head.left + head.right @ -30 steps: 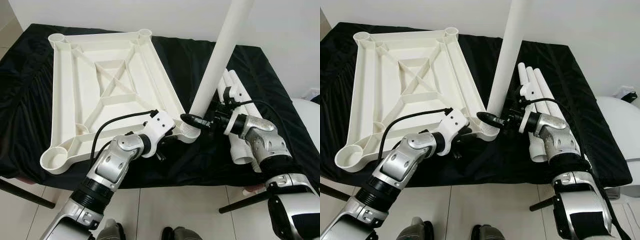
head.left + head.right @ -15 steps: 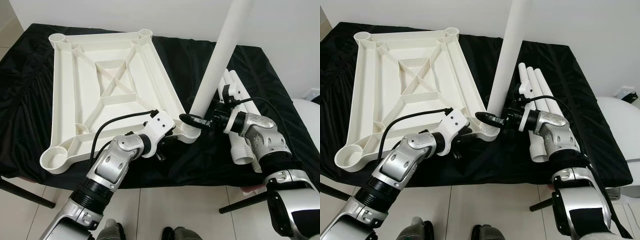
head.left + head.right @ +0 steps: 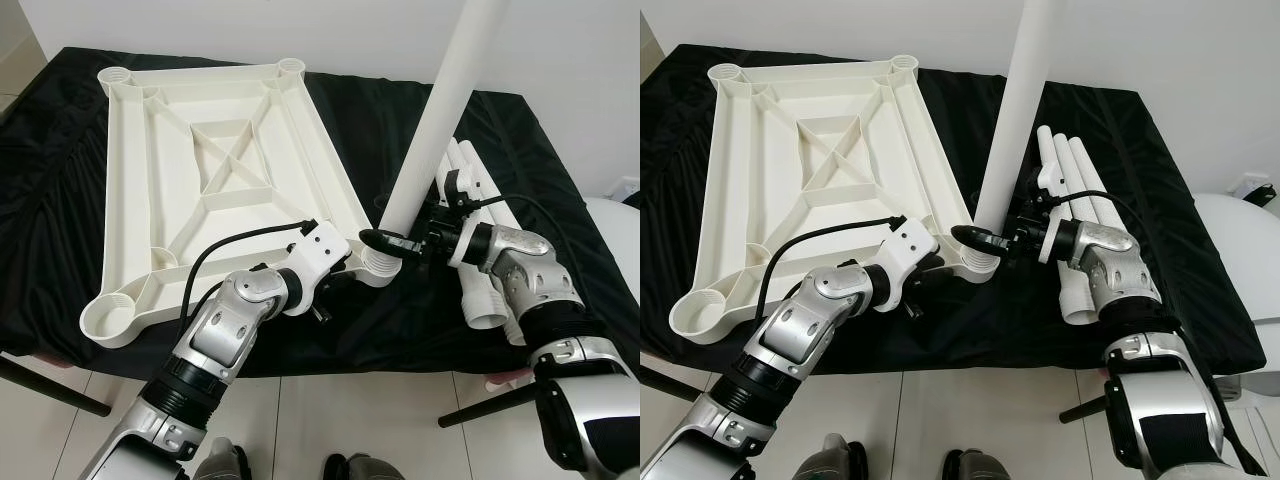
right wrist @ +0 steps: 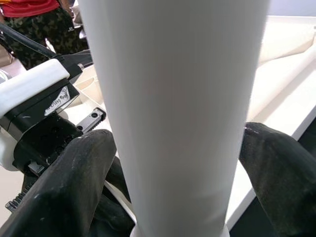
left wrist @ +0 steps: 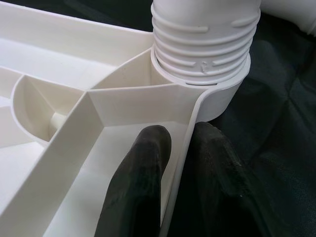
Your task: Building children table
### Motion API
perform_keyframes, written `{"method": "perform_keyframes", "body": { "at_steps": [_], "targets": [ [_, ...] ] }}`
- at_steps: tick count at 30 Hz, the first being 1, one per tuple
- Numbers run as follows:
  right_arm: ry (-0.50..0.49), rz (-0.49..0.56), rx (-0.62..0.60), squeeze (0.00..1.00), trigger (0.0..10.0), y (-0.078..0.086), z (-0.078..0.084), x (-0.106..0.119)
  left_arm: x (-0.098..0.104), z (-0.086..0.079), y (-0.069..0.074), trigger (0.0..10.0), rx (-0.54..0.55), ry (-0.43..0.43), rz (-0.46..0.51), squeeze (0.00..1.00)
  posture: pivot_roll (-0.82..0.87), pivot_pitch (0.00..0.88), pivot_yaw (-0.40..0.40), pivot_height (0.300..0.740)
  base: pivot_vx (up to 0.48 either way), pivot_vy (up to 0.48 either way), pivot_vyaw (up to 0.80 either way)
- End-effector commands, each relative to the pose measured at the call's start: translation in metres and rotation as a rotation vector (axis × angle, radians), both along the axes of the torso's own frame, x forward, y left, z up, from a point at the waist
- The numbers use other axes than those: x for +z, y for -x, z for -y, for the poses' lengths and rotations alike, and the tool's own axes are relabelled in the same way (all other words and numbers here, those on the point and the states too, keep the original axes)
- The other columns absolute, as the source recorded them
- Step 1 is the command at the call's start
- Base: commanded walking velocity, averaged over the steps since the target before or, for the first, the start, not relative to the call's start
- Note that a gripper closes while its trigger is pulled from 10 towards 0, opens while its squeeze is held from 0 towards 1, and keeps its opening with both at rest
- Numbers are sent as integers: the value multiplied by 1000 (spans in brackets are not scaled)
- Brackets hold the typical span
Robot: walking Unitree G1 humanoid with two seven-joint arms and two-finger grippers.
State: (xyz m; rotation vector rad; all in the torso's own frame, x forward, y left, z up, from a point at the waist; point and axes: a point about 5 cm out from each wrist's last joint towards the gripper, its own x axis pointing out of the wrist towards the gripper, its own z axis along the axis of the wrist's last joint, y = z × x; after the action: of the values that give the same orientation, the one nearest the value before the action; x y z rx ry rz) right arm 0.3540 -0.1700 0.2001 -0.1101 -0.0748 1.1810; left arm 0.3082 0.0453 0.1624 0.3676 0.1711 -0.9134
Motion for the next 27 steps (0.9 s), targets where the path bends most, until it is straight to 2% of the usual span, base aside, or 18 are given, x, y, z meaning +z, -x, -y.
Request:
{"method": "perform_keyframes", "body": {
  "at_steps": [1,27],
  "targets": [
    [14,6,-3,0,10000,-1,4,1,9,2,1,10000,-4,8,47,0,-19,122,-64,740,0,0,0],
    [14,41,-33,0,10000,-5,6,6,10,1,0,10000,2,6,50,0,-20,125,-66,740,0,0,0]
  ]
}}
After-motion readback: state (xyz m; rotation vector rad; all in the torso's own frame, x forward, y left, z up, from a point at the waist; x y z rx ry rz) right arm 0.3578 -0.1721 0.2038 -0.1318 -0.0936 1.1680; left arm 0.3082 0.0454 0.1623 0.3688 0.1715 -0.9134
